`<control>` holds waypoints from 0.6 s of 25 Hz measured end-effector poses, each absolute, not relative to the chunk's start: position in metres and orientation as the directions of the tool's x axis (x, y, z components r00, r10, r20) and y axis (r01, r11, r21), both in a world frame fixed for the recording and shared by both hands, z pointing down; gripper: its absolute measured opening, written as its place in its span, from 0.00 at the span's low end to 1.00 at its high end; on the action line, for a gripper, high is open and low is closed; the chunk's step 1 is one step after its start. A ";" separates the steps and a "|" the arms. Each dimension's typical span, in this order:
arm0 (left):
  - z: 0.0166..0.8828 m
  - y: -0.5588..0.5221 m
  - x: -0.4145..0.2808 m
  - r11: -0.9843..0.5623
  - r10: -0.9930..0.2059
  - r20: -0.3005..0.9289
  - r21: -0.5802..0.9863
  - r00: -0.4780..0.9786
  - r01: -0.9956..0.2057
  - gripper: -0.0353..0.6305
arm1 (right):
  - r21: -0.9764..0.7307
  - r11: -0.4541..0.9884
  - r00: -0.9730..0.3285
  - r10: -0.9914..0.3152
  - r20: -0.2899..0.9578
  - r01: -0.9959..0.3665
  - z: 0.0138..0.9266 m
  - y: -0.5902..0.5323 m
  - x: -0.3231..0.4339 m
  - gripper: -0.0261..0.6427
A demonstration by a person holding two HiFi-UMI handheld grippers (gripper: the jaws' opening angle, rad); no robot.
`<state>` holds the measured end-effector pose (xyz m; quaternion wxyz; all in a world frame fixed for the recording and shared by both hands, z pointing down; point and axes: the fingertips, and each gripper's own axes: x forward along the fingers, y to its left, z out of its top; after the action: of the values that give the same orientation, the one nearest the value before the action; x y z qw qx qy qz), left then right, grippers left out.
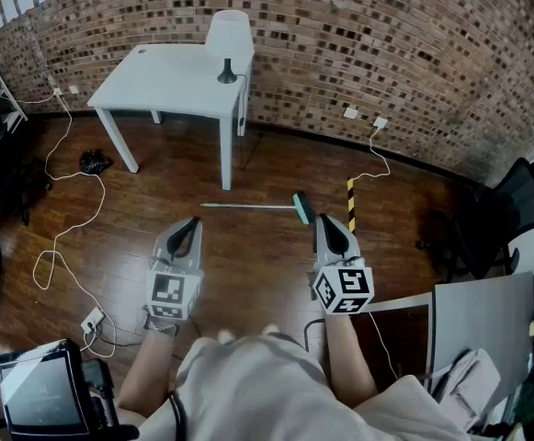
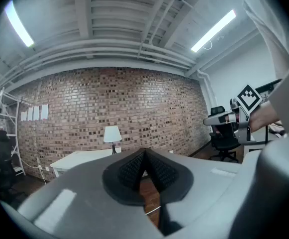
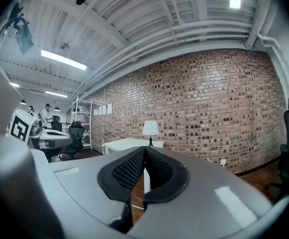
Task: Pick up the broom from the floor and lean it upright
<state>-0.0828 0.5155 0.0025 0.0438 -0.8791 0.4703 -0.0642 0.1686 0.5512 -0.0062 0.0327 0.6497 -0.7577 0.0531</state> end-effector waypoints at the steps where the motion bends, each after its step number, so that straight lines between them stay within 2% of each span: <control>1: 0.005 0.518 -0.086 -0.556 -0.831 0.073 -0.138 0.552 -0.819 0.05 | -0.032 0.147 -0.150 -0.982 0.116 -0.989 -0.006 0.554 0.168 0.06; 15: 0.026 0.481 -0.091 -0.569 -0.822 0.107 -0.121 0.560 -0.813 0.05 | -0.048 0.096 -0.102 -0.987 0.126 -0.994 0.013 0.526 0.181 0.06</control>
<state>-0.0908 0.4815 0.0259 0.0286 -0.8826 0.4631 -0.0757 0.1811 0.5258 0.0125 0.0309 0.6695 -0.7397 0.0603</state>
